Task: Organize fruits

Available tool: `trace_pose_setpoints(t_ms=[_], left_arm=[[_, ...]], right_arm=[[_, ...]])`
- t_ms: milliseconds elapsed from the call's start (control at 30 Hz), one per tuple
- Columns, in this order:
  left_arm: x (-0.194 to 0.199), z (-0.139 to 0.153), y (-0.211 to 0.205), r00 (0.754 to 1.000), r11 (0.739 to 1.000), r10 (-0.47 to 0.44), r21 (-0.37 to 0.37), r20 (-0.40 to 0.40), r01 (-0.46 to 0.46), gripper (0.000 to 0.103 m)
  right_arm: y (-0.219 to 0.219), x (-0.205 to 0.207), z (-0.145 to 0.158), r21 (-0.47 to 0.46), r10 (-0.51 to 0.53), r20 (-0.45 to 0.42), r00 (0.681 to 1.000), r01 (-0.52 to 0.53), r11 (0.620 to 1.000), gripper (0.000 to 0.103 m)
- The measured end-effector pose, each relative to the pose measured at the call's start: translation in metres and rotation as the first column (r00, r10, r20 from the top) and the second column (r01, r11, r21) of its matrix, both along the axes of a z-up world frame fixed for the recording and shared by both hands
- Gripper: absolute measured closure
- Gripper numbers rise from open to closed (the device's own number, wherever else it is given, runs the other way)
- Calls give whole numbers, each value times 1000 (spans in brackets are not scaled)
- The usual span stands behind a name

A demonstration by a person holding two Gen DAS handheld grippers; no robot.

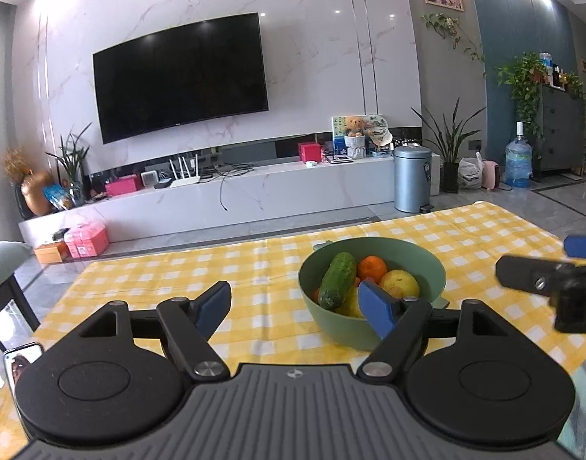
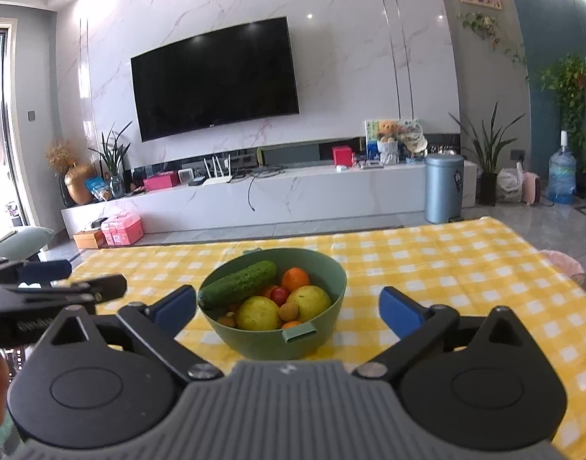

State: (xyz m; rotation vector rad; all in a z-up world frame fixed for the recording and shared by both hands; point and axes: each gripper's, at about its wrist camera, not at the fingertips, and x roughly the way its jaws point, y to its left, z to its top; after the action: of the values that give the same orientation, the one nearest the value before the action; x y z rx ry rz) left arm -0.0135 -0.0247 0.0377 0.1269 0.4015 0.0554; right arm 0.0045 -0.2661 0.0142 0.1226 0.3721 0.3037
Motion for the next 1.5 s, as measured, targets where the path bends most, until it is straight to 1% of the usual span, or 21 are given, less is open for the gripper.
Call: trace_pose_setpoints(t_ms=[133,233,333,467,600,700,800,1000,1167,1500], left_arm=[[-10,-4,0,999,999,33,6,17,-34,12],[-11,-10,1,999,999,46,-6,6,-46,11],[-11,-16,1,999,999,44,-8,-20,-45,11],[-8,-22,-3,999,999,36,14,-38,-36,11],[-6,-28,-3,997,999,36,9,-62,-36,11],[-4,-34,0,995,999,38,-9,-89,-39,11],[-1,-40,3,991,999,42,-24,-125,-45,11],[3,-45,3,986,998,38,-36,-160,-45,11],[4,-48,5,982,998,45,-45,-184,-54,11],[4,-48,6,981,997,45,-47,-186,-55,11]], right_arm=[[1,-24,7,-39,-3,46,999,5,999,4],[2,-34,-1,-81,-19,67,998,24,996,4],[1,-35,-13,-76,-27,32,999,30,997,4],[0,-33,-27,-67,-30,-4,1000,30,997,4],[0,-28,-30,-42,-31,-10,999,30,999,4],[-2,-22,-34,-25,-41,-29,999,40,999,4],[-2,-17,-37,-9,-29,-56,998,29,1000,4],[0,-9,-42,-19,-32,-100,994,31,999,4],[1,-9,-42,-23,-34,-103,994,32,999,4],[1,-10,-43,-28,-35,-100,994,33,999,4]])
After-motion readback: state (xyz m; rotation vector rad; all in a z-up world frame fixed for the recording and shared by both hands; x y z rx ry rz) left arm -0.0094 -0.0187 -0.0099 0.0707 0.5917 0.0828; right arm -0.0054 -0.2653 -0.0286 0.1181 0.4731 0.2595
